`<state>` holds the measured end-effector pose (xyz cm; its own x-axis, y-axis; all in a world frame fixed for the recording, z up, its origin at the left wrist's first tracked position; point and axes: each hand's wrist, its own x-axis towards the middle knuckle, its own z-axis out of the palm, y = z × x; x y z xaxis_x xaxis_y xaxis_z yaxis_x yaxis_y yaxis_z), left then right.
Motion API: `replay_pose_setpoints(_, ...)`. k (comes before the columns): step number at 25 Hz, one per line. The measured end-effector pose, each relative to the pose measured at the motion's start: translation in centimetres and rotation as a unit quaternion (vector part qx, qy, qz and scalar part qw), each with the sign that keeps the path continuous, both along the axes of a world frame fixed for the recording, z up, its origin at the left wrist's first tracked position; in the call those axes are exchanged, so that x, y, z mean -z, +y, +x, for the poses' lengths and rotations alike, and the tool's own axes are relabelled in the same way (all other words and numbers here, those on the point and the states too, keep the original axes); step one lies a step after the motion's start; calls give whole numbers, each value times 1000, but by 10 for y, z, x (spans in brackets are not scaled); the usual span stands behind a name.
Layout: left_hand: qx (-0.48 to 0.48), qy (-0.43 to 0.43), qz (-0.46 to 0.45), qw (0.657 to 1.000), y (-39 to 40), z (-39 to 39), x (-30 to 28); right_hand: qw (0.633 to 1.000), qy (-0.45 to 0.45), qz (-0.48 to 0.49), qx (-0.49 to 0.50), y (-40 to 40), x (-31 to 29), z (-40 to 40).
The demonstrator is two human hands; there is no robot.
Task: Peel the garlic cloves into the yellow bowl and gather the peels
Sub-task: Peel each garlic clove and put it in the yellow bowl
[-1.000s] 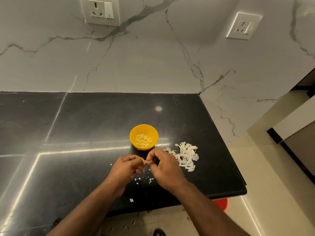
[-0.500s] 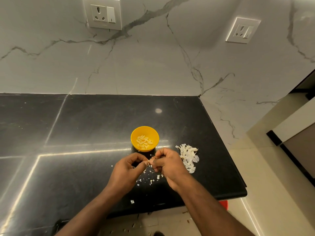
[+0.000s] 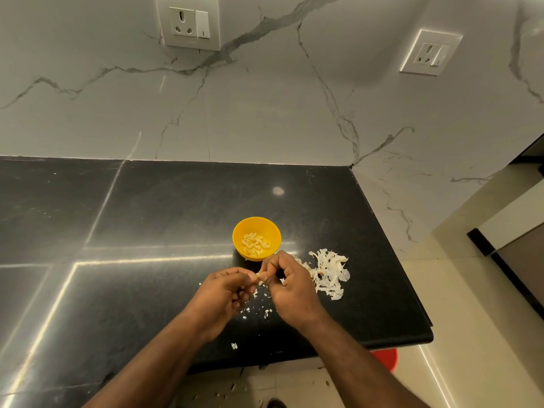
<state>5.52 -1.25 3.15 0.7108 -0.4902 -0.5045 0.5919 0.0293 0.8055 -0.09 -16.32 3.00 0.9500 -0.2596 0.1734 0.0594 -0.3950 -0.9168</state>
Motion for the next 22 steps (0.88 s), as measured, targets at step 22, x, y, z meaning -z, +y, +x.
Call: replay_pose_setpoints(22, 12, -262, 116, 958, 1, -11, 12, 953, 165, 253, 32, 3, -14, 3)
